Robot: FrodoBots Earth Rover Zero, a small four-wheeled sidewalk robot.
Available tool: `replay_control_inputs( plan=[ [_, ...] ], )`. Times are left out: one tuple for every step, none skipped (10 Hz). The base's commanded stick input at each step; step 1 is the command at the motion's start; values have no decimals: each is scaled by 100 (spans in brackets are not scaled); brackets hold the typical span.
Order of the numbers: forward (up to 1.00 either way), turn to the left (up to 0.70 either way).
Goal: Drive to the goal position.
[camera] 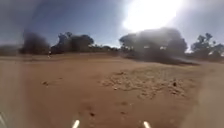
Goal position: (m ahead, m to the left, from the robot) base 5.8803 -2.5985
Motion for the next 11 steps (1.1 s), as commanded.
replay_control_inputs(
  plan=[
    [70, 0],
    [70, 0],
    [70, 0],
    [70, 0],
    [70, 0],
    [70, 0],
    [70, 0],
    [70, 0],
    [70, 0],
    [70, 0],
    [70, 0]
  ],
)
